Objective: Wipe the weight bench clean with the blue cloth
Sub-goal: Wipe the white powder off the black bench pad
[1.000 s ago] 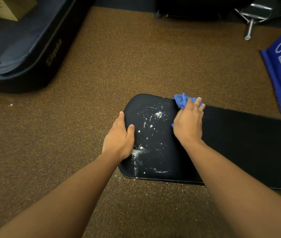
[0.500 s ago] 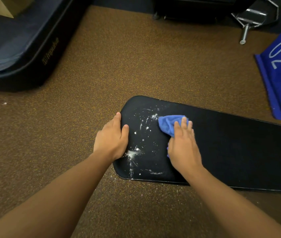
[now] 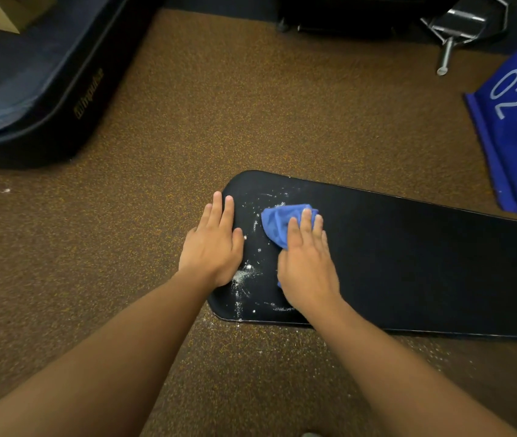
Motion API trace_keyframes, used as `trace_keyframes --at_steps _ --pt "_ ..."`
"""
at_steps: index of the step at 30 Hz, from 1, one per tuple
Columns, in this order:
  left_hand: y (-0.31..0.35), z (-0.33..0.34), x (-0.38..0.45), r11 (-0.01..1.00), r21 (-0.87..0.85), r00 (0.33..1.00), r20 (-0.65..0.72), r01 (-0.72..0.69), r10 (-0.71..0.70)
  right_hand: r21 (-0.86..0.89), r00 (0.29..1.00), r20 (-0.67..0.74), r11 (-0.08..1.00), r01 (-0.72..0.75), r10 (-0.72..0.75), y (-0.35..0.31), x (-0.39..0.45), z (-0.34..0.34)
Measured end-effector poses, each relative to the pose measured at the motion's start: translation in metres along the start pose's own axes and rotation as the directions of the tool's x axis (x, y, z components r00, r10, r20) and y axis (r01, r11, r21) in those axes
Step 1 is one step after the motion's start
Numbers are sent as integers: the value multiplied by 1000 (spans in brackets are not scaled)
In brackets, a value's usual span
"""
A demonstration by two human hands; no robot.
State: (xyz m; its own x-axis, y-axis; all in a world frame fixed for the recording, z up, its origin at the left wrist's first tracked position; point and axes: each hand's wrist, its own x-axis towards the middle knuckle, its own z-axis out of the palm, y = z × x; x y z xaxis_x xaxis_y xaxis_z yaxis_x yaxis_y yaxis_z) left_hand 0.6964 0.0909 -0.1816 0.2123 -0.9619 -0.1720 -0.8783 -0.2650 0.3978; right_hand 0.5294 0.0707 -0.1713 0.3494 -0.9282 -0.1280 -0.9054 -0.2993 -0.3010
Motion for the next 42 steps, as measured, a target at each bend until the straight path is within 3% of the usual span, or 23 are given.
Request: trace_keyframes --at_steps 3,9,14,18,21,24,29,32,34,36,39,42 --pt "-8 -2 -8 990 -136 999 -19 32 -35 1 1000 9 1000 -14 14 29 -17 -11" --pt "-14 -3 -17 983 -183 1000 -15 24 -27 84 960 -83 962 -261 268 11 15 -10" --pt "-15 -7 -13 961 -274 999 -14 42 -48 24 998 -54 999 42 -41 -39 -26 24" --pt "-13 -8 -16 959 -281 999 -5 48 -52 -12 976 14 976 217 -217 -22 -68 31" --pt "-13 -8 -18 956 -286 998 2 56 -58 -42 984 -15 983 179 -180 5 -65 18" --pt "-15 -6 -20 952 -301 998 1 57 -59 9 1000 -24 1000 8 -8 16 -33 1" --pt "-13 -2 -23 948 -311 998 -8 58 -64 71 988 -94 990 -120 126 -11 12 -2" --pt "-13 0 -23 947 -317 998 -18 59 -68 100 999 -53 995 16 -11 -21 0 11" --pt "-13 2 -23 945 -322 997 -22 62 -73 56 984 -33 983 176 -174 -15 -21 18" --pt "-13 2 -23 946 -319 997 -21 63 -74 11 971 -19 972 237 -236 0 -35 16" --pt "-12 0 -23 948 -313 998 -12 56 -64 14 990 13 990 137 -137 21 -18 1" --pt "-13 0 -23 949 -309 998 -4 60 -65 15 993 -94 997 -77 78 26 24 -11"
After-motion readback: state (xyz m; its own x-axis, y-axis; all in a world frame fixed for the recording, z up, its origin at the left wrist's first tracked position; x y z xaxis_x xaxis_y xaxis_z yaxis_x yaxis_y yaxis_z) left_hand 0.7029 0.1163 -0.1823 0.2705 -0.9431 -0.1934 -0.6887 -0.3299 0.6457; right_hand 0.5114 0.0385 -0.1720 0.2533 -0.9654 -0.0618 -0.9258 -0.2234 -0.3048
